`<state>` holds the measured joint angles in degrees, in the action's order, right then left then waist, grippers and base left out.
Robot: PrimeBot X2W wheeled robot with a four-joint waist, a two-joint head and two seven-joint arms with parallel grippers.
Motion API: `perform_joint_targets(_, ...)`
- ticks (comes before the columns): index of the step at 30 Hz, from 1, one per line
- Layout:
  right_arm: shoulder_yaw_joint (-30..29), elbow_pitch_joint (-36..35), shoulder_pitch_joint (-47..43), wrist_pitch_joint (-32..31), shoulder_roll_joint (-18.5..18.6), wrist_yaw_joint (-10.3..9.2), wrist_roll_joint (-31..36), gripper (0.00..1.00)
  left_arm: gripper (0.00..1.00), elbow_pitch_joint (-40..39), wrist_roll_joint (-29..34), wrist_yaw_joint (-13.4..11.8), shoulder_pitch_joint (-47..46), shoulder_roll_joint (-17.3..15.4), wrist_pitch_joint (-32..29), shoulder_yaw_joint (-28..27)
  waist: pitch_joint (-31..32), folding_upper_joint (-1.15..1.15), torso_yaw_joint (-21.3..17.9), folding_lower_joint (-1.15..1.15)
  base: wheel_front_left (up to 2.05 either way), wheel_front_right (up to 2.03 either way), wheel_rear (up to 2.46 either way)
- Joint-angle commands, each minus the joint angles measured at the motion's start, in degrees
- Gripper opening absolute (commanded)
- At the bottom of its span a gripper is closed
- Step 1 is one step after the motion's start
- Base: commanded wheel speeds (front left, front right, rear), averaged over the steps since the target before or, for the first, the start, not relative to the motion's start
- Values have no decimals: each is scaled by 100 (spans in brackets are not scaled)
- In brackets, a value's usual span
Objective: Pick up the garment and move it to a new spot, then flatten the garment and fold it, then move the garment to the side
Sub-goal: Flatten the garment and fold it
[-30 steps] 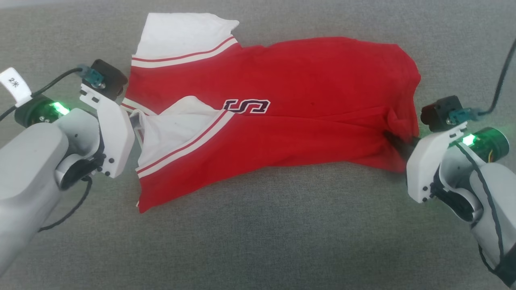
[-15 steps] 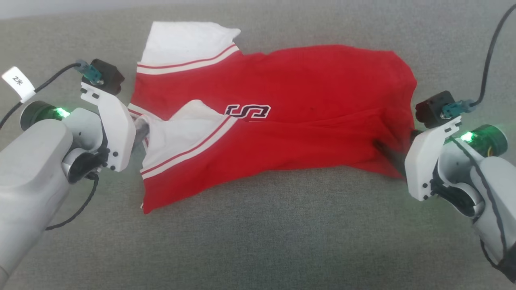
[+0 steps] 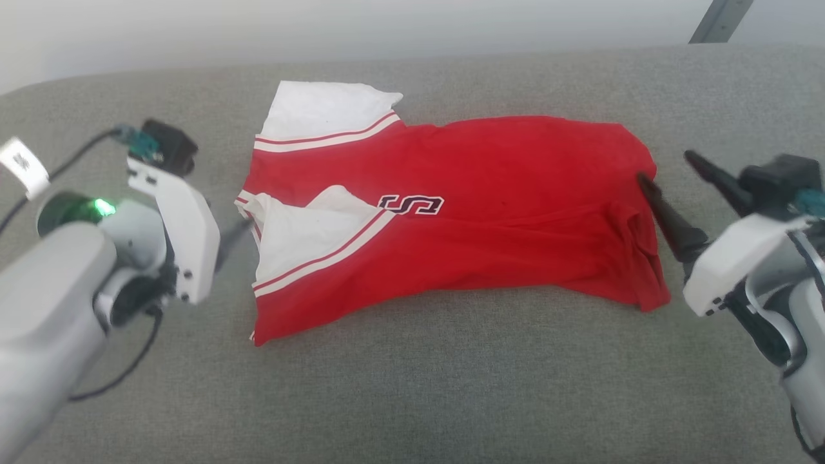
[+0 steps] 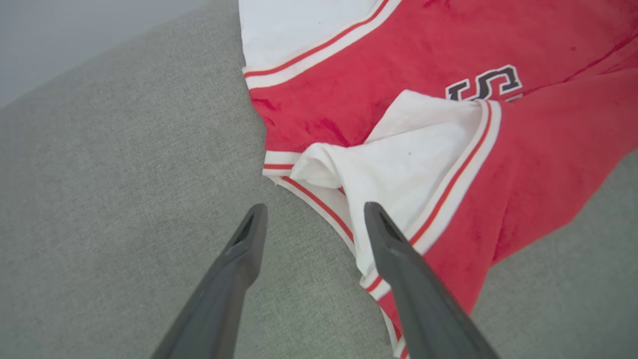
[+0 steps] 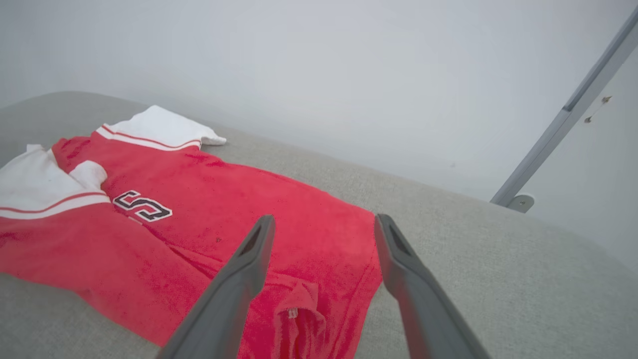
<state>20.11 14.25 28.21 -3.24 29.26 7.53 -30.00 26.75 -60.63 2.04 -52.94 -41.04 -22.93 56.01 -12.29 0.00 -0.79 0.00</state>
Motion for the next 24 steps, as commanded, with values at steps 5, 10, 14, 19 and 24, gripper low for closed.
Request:
perform_joint_targets(5, -837, -378, -543, 836, -463, -9, 809, 100, 100, -884, -198, -488, 542, -278, -89, -21, 48, 0, -21, 0, 0, 0, 0)
perform_joint_targets(10, -1625, -781, -1001, 1427, -1082, -9, 1585, 100, 100, -1545, -347, -944, 1010, -490, -121, -45, -13, 0, -121, 0, 0, 0, 0)
perform_joint_targets(14, -2113, -1096, -1284, 1592, -1572, -9, 2084, 100, 100, -1809, -508, -1272, 1280, -623, -158, -82, -129, 0, -230, 0, 0, 0, 0)
perform_joint_targets(19, -2398, -1358, -1553, 1576, -1964, -9, 2302, 100, 100, -1765, -654, -1555, 1474, -639, -219, -127, -299, 0, -352, 0, 0, 0, 0)
perform_joint_targets(24, -2495, -1481, -1744, 1456, -2146, -9, 2323, 100, 100, -1434, -916, -1687, 1632, -494, -313, -151, -442, 0, -464, 0, 0, 0, 0)
